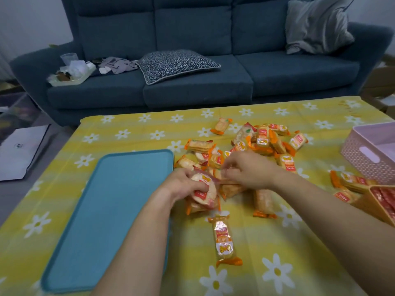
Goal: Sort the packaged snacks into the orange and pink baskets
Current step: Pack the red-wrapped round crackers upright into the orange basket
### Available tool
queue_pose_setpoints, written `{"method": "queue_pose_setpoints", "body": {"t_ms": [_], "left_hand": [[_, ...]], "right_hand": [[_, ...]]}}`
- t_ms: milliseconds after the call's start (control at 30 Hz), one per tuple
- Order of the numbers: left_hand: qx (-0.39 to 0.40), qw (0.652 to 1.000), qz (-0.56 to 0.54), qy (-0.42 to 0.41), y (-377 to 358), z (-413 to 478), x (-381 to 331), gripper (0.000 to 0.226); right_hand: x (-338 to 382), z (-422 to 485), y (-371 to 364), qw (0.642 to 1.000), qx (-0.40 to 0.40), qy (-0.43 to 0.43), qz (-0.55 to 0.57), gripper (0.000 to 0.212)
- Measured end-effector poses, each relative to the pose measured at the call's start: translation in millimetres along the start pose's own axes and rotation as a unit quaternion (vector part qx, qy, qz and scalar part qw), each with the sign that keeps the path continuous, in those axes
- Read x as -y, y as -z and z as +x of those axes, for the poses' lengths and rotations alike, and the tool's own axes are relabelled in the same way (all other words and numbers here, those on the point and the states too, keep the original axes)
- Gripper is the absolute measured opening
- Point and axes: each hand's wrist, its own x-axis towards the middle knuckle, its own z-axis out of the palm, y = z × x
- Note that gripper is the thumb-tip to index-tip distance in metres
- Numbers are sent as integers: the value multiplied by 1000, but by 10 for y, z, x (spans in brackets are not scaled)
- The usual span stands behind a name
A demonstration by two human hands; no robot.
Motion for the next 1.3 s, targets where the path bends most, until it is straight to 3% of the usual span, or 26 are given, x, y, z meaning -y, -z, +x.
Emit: {"method": "queue_pose_setpoints", "body": {"t_ms": [67,133,200,267,367,500,600,667,800,900,1033,1133,1300], "left_hand": [[-76,992,-94,-25,82,10,-63,36],[-150,961,-228,-44,119,14,-135,36],[-217,925,-305,-70,90,85,-197,46],[-241,899,-361,-58,31,233,-240,63],[-167,867,-468,22,-51,485,-373,71],[-98,924,-364,70,-140,680,-364,47],[-53,965,-249,60,-60,646,-303,43],[-33,972,-228,42,51,596,-265,36],[-51,921,-383,54,172,544,-163,23],[-70,875,-472,83,121,584,-150,24],[-50,839,-534,92,-20,648,-294,22],[-43,837,-539,85,-87,730,-434,29],[-54,867,-488,83,-252,785,-549,36]], "right_hand": [[-160,119,179,987,-139,-58,51,25],[-379,317,298,961,-231,-137,67,30],[-573,536,363,950,-215,-221,46,43],[-709,720,362,950,-142,-277,2,51],[-805,903,328,939,-90,-328,-48,48],[-876,1006,276,946,-92,-312,-8,16],[-887,970,356,953,-75,-286,61,21],[-832,927,452,957,-108,-254,90,26],[-550,991,538,926,-198,-196,254,20],[-331,1166,369,886,-112,-229,387,19],[-214,1255,144,907,-49,-276,315,40],[-176,1279,147,893,9,-294,340,49],[-136,1282,156,852,32,-302,427,38]]}}
